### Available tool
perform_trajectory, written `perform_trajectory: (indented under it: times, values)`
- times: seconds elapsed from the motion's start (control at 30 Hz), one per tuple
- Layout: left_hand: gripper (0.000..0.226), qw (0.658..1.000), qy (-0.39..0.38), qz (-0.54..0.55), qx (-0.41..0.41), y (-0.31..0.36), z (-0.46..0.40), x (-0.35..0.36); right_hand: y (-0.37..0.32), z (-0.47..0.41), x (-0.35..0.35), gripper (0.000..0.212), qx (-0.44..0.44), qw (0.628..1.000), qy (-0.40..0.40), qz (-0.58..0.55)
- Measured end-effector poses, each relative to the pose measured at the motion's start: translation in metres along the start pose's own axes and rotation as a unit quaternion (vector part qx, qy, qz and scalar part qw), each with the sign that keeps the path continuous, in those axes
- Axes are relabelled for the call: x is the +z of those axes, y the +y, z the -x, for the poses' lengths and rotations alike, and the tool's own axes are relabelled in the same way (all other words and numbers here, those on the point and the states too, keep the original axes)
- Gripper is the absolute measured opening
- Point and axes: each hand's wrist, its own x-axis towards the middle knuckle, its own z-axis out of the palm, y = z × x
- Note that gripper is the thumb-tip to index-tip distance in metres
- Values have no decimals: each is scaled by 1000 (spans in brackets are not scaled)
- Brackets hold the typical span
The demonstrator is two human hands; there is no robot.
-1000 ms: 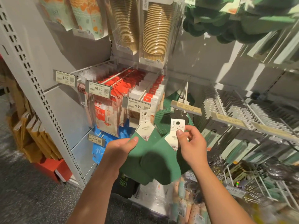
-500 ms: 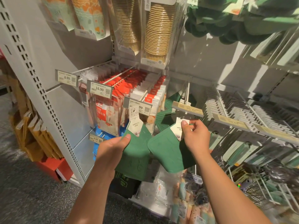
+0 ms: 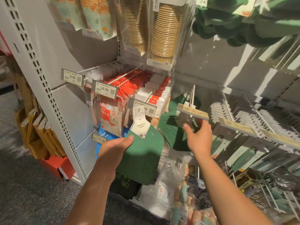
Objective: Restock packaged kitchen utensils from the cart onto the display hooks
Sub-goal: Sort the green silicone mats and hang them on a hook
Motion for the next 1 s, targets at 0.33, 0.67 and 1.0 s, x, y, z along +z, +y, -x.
perform_trajectory:
  times: [0.33,0.67,1.0]
  values:
    - [68,992,-104,-62,18,-8,-5,17,-24,49,-3,10,-64,980,-90,-164]
    - [64,982,-116,-134,61,-8,-3,34,-34,60,-10,13,-33,957,-134,-255]
    - [38,973,-103,-171,119,-10,0,46,-17,61,-21,38,-3,972,-67,-225]
